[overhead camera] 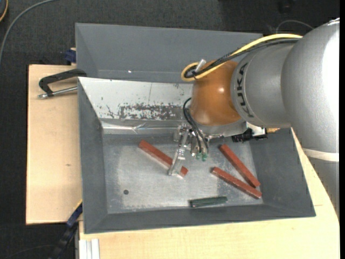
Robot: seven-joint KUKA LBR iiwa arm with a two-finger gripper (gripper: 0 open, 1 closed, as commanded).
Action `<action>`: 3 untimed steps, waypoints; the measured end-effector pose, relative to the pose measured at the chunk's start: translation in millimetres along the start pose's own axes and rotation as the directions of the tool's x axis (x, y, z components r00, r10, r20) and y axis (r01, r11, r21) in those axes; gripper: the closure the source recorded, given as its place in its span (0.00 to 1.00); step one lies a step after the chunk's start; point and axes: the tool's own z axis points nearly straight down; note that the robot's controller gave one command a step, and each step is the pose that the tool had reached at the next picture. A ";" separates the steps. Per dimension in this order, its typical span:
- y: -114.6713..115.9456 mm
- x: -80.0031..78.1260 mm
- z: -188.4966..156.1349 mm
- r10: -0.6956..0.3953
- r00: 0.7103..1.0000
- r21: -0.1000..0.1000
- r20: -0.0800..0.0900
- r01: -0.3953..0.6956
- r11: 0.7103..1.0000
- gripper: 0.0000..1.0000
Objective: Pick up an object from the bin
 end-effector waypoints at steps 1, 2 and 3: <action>1.2 0.8 0.2 -0.001 1.000 -0.001 -0.002 0.001 1.000 1.00; 1.3 0.7 0.0 -0.001 1.000 -0.001 -0.001 0.001 1.000 0.00; 1.2 0.8 0.2 -0.001 1.000 -0.001 -0.002 0.001 1.000 1.00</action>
Offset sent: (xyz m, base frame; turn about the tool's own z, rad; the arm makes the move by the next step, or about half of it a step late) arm 0.0000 0.0000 0.0000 0.0000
